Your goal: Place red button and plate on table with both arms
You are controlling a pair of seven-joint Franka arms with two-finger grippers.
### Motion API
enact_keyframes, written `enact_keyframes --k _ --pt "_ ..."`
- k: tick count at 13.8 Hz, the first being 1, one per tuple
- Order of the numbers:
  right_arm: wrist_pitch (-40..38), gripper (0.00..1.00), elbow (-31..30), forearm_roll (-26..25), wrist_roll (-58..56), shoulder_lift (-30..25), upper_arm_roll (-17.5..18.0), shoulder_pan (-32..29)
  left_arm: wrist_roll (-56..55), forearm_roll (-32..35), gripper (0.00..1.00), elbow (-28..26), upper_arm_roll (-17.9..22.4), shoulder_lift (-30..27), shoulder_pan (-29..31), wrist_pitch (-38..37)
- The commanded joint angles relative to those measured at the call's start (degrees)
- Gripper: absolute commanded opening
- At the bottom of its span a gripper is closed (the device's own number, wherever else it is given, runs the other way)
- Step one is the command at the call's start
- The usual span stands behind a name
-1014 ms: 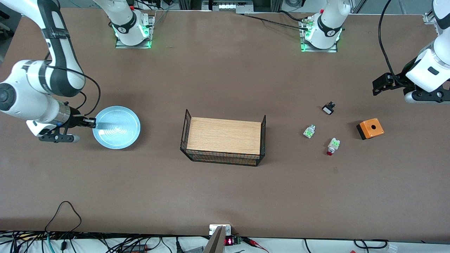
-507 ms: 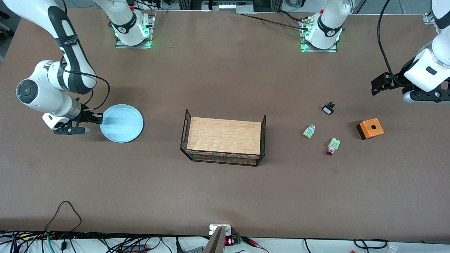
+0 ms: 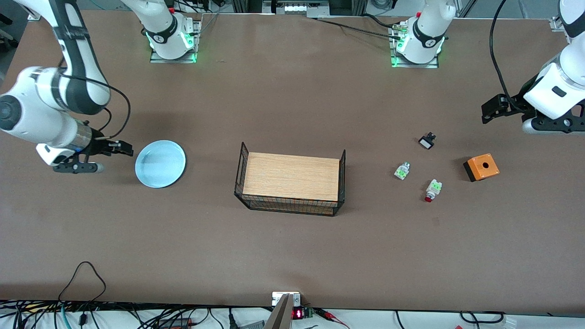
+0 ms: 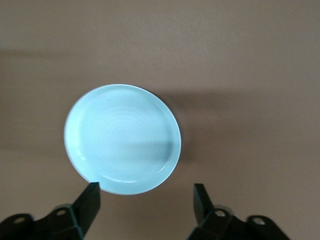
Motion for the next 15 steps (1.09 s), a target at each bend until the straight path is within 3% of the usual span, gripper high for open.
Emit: enact_keyframes --k 1,8,10,15 --pt "-8.28 1.0 8.34 0.12 4.14 -1.03 0.39 2.18 0.07 -0.58 1.0 0.83 0.08 -0.41 -0.17 -1.28" --pt "-26.39 1.0 27.07 -5.59 3.98 -1.03 -0.05 3.68 0.08 -0.67 1.0 0.83 0.08 -0.32 -0.17 -1.02" --pt "-26.76 1.0 27.53 -4.98 3.8 -1.03 -2.24 1.84 0.16 -0.67 1.0 0.74 0.08 -0.32 0.01 -1.02" --pt "-27.56 1.0 24.11 -5.33 1.97 -4.01 -2.43 1.74 0.25 -0.67 1.0 0.83 0.08 -0.32 0.1 -1.11"
